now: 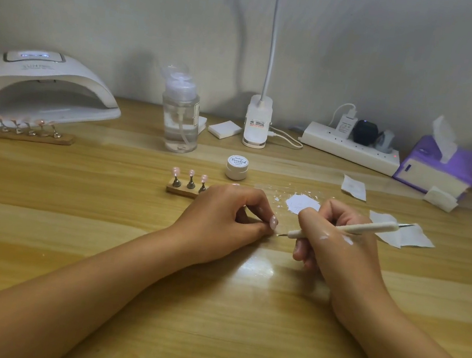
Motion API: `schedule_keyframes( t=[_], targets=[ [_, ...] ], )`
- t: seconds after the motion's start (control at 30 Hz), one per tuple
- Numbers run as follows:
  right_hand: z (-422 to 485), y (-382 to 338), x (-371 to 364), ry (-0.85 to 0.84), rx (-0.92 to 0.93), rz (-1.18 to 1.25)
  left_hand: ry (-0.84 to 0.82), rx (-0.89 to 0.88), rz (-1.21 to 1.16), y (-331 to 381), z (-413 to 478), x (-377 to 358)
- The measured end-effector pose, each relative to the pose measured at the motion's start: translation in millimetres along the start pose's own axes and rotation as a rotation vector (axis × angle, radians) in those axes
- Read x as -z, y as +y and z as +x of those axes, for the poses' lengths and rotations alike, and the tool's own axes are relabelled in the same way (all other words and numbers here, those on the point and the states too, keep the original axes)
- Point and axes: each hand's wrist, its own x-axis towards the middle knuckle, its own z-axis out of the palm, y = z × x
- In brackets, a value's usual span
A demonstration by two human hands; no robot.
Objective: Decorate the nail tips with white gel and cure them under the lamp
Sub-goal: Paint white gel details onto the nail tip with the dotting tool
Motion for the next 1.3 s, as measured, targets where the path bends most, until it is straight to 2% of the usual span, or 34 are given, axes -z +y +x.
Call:
schedule_keyframes(
  t=[1.3],
  targets=[
    [3.3,4.3,1.2,-0.006,0.036,0.064,0.000,-0.001,0.000,0.5,-0.2,0.0]
  ],
)
